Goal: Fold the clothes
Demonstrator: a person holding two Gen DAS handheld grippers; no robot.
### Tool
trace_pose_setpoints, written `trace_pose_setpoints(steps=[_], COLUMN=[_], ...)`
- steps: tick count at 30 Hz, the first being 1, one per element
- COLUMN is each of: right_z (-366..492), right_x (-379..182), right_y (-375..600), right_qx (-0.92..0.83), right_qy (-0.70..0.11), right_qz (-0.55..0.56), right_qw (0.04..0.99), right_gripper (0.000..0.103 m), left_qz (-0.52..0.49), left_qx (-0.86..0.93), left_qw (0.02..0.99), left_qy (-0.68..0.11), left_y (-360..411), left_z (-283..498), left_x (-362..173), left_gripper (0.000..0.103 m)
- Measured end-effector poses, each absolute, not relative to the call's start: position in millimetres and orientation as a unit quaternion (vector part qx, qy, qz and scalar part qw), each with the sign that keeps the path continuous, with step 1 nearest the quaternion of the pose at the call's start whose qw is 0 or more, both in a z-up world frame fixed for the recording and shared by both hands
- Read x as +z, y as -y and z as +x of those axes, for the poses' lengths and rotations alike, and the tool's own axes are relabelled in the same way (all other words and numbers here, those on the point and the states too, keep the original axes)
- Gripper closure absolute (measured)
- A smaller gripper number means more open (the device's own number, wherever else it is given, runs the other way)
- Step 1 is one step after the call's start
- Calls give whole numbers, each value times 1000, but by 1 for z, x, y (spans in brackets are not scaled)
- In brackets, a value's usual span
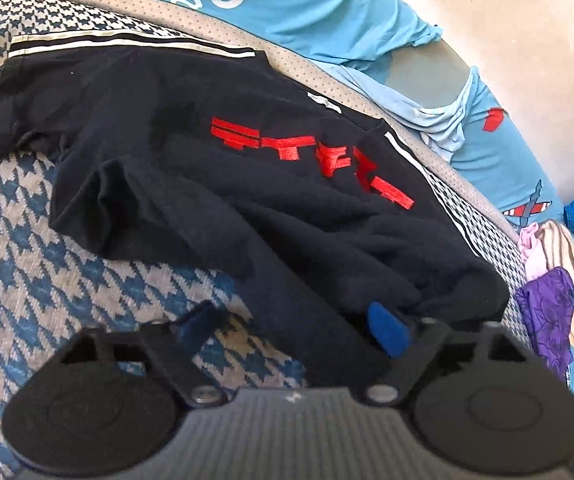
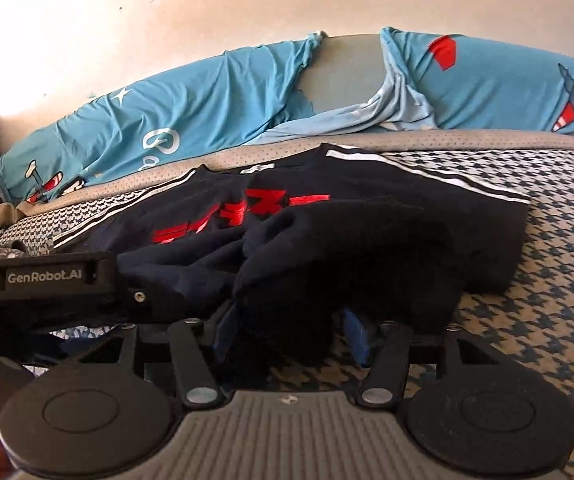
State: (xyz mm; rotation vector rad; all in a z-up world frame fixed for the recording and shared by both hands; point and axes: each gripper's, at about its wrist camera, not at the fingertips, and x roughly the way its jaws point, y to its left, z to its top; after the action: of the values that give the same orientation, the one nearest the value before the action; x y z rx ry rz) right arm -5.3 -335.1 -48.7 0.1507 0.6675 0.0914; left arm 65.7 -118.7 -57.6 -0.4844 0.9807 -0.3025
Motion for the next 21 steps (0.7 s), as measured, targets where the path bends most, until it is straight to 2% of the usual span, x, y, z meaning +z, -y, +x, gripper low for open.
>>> trace_pose_setpoints(steps=[1, 2, 5, 9, 21], right_z=[-4, -3, -3, -12, -67], right_x=[-50, -51, -50, -39, 8], right_y=[334, 333, 332, 337, 361], right_qx=[46, 48, 52, 59, 113], right_qy=[-328, -330, -336, -323, -262], right_qz=[76, 79, 90, 115, 208], right_qw=[940, 939, 936, 938, 936], right_gripper=[60, 74, 87, 92, 95], left_qz=[-230, -230, -227, -208, -190], left_qx=[-143, -143, -141, -130, -111], left_qw=[843, 843, 845, 858, 874], left_qy=[-465, -466, -462, -452, -432], left_y=[119, 119, 118, 111, 76], left_z=[65, 63, 57, 44, -3], left_x=[-57, -57, -55, -45, -3], left_gripper=[45, 52, 61, 73, 73])
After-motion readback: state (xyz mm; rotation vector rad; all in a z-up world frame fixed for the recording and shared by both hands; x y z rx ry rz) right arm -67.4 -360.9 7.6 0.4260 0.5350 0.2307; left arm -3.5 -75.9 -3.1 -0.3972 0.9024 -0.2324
